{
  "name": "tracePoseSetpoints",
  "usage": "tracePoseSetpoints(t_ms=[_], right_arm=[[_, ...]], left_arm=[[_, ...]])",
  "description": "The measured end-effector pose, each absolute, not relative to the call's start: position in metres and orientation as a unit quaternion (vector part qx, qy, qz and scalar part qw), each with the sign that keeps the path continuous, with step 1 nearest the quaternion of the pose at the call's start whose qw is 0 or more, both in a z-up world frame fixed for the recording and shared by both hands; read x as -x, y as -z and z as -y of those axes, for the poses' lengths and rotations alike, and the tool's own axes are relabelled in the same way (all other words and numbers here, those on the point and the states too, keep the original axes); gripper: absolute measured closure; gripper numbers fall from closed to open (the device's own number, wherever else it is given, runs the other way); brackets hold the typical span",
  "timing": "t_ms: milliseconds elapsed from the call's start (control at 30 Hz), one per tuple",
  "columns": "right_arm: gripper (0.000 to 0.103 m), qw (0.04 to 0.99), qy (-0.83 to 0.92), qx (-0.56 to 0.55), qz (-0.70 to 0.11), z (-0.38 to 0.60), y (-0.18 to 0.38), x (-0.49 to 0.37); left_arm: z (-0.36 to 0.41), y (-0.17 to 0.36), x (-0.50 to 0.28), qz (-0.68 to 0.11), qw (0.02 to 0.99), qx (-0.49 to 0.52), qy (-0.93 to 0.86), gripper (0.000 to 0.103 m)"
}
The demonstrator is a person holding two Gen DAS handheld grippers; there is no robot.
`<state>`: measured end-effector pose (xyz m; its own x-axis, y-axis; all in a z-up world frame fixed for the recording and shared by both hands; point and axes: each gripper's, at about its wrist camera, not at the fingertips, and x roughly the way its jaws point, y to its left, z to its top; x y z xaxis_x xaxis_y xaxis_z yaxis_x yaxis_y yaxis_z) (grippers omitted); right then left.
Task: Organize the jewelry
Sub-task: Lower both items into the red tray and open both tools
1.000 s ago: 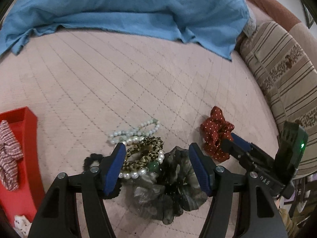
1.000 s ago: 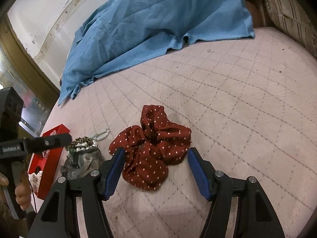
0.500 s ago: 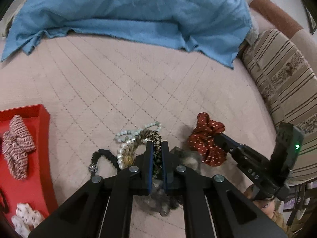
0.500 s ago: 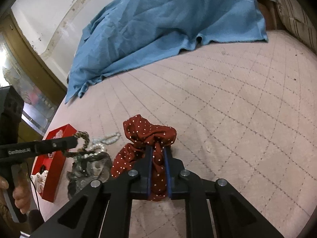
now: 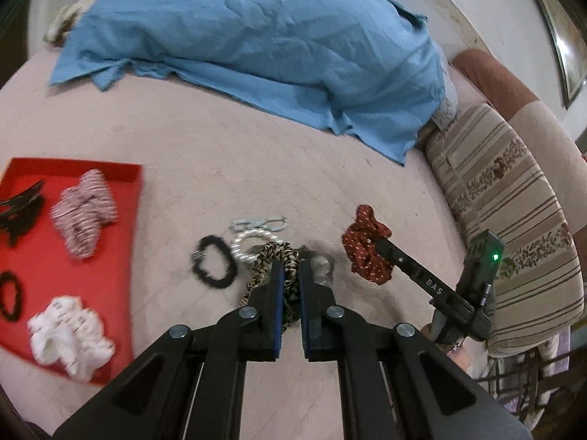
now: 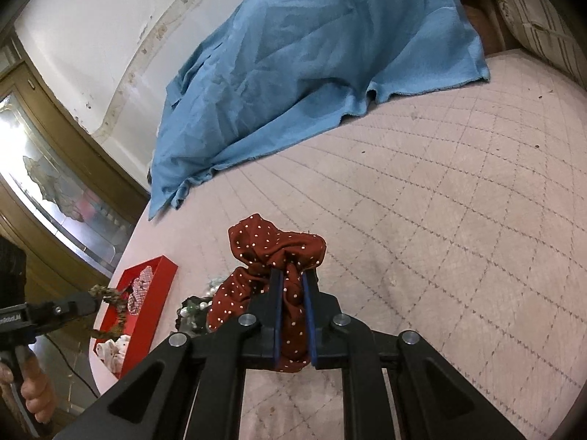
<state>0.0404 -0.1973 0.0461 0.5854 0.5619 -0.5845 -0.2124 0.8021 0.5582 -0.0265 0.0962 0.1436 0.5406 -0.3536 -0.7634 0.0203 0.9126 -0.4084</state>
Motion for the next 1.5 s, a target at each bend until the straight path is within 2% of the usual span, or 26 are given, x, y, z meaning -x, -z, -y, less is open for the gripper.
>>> tracePoseSetpoints(t_ms=[433,733,1133,1500], right_arm=[[0.092,0.875,-0.214,-0.197,-0.386,0.196,-0.079,0.027],[0.092,0.868,-0.256,-0.143,-0.400,0.134,-0.116,0.044],[0.092,0.838,-0.326,-0.043,-0.436,-0.020,-0.130,0.031],[0.092,0.803,-0.350,0.003,-0.482,-0.133,-0.097,-0.009]], left_arm=[[-0.201,-0.156,0.100,-0.407,0.881,0.238,0.030,0.096],[-0.275,-0.138,0.139,-0.376,0.877,0.299,-0.017,0.096],[-0.331,-0.089,0.082,-0.385,0.856,0.344,-0.004,0.096],[-0.355,-0.051,0.057,-0.423,0.839,0.343,-0.022,0.096]])
